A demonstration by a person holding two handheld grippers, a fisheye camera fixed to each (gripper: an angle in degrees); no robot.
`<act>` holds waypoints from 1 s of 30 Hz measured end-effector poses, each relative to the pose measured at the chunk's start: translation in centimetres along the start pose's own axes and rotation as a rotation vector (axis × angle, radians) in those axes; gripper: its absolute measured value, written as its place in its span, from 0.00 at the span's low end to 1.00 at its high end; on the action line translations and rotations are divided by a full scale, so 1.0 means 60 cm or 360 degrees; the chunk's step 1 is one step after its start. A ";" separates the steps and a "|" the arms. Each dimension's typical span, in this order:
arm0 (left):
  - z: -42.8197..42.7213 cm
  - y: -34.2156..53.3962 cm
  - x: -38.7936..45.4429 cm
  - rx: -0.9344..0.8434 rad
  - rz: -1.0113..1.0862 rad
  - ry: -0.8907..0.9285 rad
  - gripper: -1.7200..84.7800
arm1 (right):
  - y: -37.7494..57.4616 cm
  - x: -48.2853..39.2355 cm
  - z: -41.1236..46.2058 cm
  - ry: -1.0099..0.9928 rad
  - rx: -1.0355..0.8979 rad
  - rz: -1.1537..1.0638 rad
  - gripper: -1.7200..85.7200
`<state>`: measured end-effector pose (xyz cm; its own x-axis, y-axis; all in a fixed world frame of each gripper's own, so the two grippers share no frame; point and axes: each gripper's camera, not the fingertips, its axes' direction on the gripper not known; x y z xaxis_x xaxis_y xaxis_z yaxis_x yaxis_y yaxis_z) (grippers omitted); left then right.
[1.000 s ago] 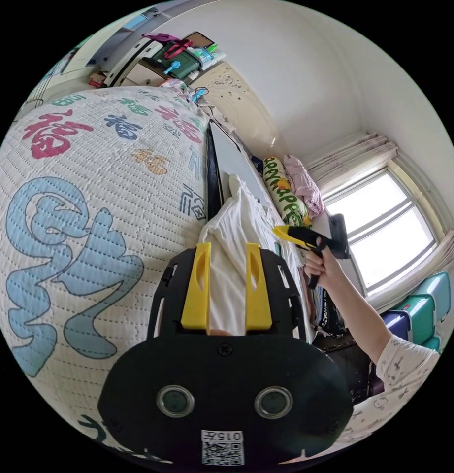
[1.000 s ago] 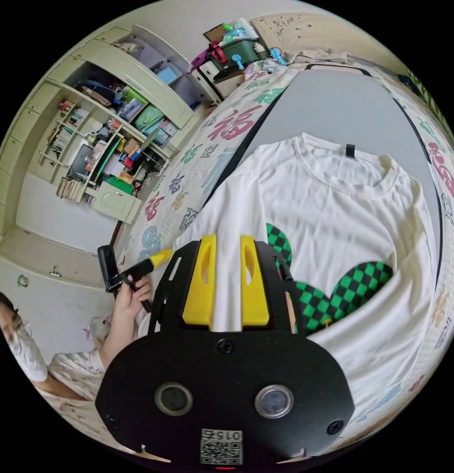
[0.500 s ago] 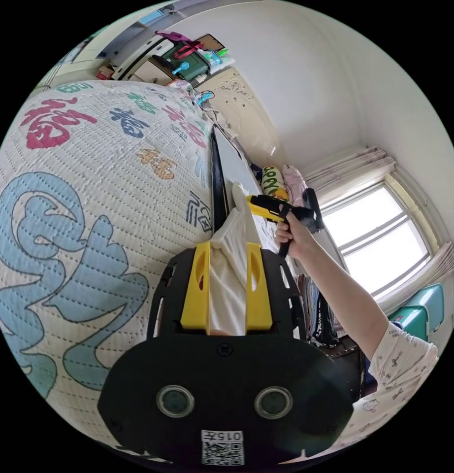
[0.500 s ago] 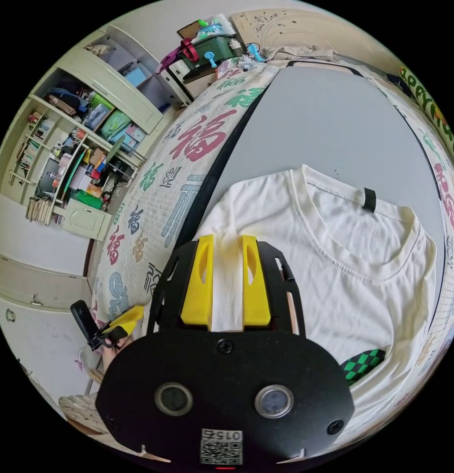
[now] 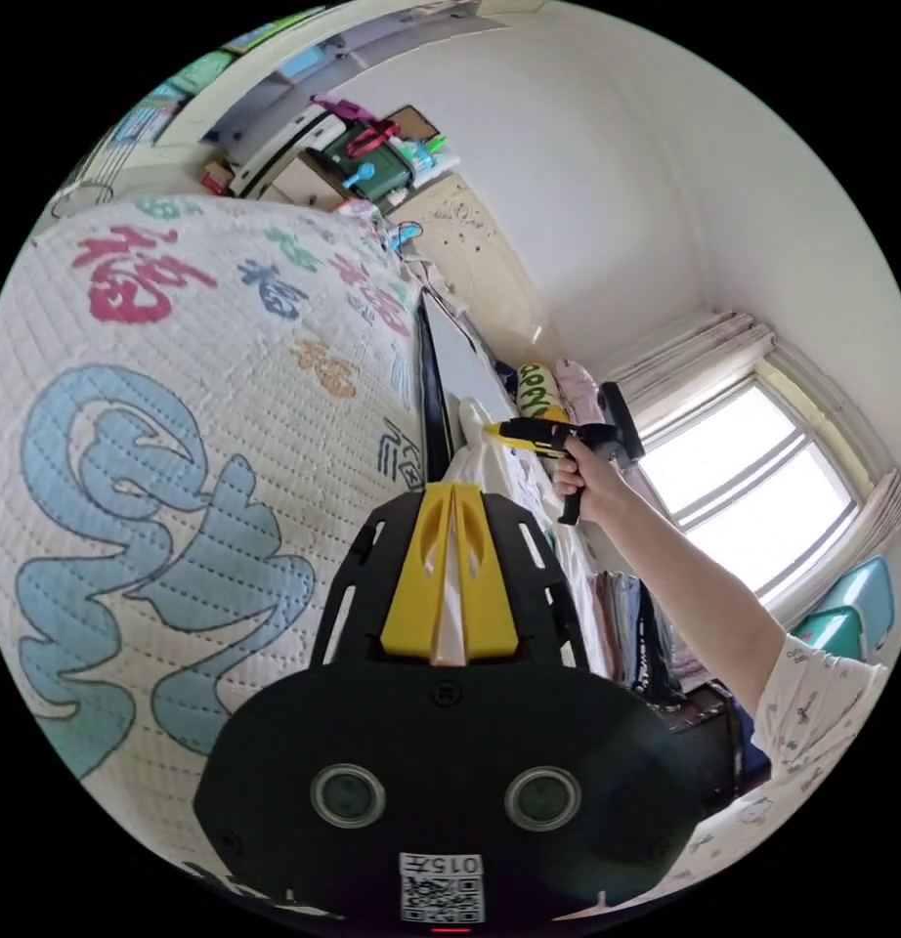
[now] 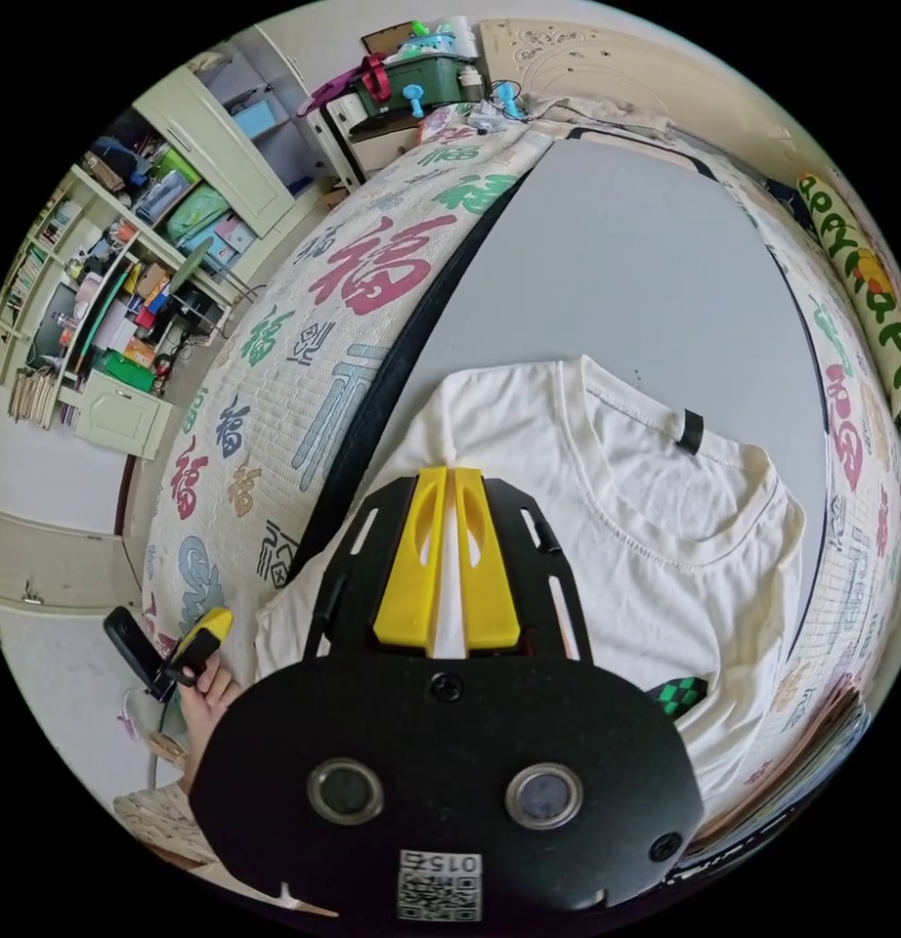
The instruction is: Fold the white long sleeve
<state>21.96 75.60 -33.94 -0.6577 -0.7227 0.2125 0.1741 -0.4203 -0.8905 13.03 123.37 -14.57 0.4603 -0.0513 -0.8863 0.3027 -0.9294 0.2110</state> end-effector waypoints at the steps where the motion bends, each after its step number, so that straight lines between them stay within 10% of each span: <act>1: 0.000 -0.004 0.009 -0.0012 0.0023 -0.0010 0.02 | -0.003 0.000 0.011 0.0025 -0.0017 0.0011 0.02; 8: 0.038 -0.025 0.046 -0.0184 -0.0011 0.0147 0.14 | -0.007 0.012 0.045 0.0048 0.0002 0.0036 0.02; 22: 0.061 -0.078 0.278 -0.0353 0.0375 -0.0496 0.12 | 0.015 0.055 0.051 -0.0101 0.0057 0.0068 0.02; 30: 0.003 -0.129 0.309 -0.0288 0.0252 -0.0398 0.02 | 0.036 0.039 0.047 -0.0021 0.0081 -0.0009 0.02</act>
<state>8.53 65.35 -23.05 -0.4288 -0.8928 0.1379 0.1123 -0.2041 -0.9725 12.41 120.19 -17.33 0.4474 -0.0505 -0.8929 0.2623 -0.9471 0.1850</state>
